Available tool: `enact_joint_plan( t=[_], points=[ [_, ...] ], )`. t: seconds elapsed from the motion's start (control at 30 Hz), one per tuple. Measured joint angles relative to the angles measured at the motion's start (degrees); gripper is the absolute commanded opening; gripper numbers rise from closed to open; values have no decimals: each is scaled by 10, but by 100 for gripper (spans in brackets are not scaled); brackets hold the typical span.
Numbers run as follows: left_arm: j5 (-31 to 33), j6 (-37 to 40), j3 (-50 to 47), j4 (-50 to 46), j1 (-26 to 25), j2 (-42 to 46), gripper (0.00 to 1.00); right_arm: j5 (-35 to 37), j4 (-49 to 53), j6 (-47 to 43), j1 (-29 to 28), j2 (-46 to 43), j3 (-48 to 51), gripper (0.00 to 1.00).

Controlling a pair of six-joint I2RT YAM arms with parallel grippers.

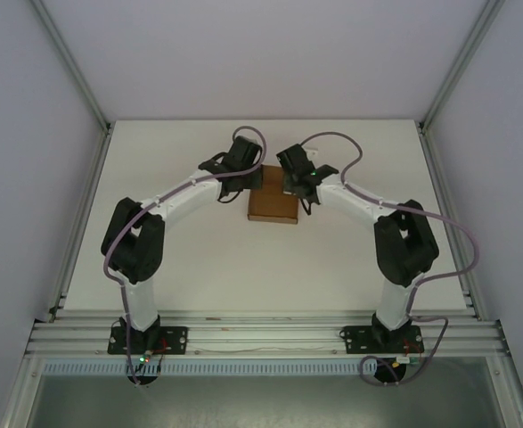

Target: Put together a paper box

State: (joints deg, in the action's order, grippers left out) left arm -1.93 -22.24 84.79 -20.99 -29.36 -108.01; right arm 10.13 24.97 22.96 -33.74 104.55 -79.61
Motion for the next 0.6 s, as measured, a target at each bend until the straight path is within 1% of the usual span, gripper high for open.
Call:
enact_joint_plan(
  t=[0.13, 0.27, 0.37, 0.5, 0.6],
  points=[
    [-1, -26, 0, 5, 1, -2, 0, 20, -3, 5, -8, 2, 0, 0],
    [1, -33, -9, 23, -1, -2, 0, 36, -34, 6, -9, 1, 16, 0],
    [12, -32, -38, 53, -9, -1, 0, 48, -78, 3, -12, -4, 56, 0],
    [13, -33, -95, 95, -23, 7, 0, 61, -132, -4, -18, -15, 117, 0],
    [16, -33, -118, 122, -28, 21, 0, 70, -174, -12, -23, -32, 152, 0]
  ],
)
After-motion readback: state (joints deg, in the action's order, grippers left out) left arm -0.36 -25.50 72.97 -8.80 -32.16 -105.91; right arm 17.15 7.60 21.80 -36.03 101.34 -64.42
